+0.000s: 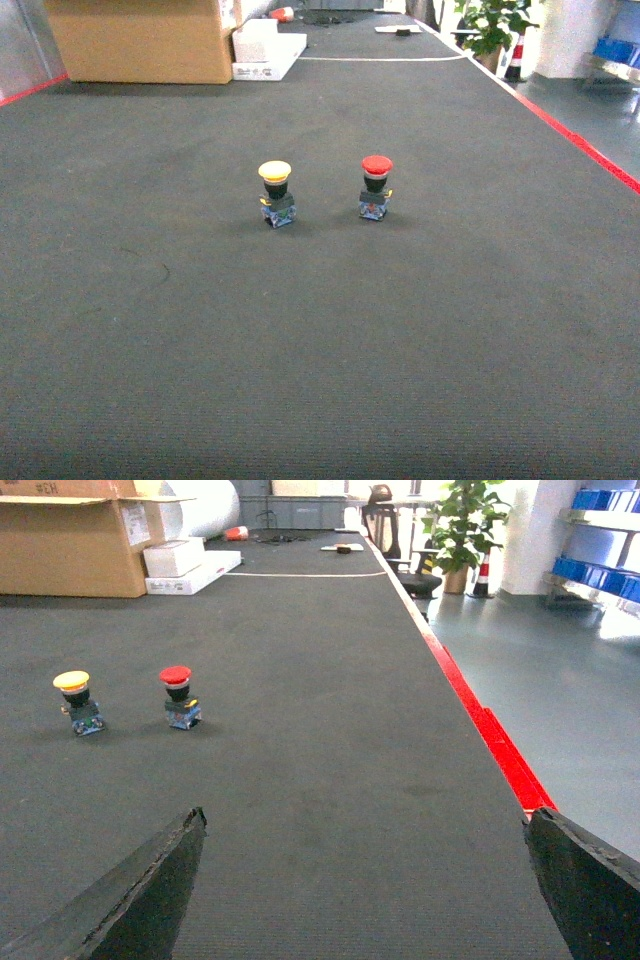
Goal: Pick blue part to blue bin on bottom shelf
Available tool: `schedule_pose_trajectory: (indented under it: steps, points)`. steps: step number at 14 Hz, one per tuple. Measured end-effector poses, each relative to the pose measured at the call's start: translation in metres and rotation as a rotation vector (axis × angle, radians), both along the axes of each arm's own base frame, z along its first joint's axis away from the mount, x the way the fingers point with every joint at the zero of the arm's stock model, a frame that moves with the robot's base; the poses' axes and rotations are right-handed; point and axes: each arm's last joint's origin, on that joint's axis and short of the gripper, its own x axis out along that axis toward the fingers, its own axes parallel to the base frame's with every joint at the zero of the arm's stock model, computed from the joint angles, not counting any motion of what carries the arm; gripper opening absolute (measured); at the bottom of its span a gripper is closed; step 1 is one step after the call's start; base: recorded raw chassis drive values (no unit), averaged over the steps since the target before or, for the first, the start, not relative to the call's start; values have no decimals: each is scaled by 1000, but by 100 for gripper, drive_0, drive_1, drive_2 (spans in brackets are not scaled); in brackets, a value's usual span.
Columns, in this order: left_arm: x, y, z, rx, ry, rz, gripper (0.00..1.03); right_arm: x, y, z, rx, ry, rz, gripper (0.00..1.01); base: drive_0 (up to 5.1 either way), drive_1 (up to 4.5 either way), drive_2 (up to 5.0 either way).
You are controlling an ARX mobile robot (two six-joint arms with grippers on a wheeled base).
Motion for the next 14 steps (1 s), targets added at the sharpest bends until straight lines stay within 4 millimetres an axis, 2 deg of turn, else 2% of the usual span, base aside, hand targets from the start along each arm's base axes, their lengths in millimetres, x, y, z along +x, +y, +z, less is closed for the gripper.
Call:
schedule_pose_trajectory:
  steps: [14]
  points:
    - [0,0,0,-2,-3,4,44,0,0,0,0,-2,0,98,0,0,0]
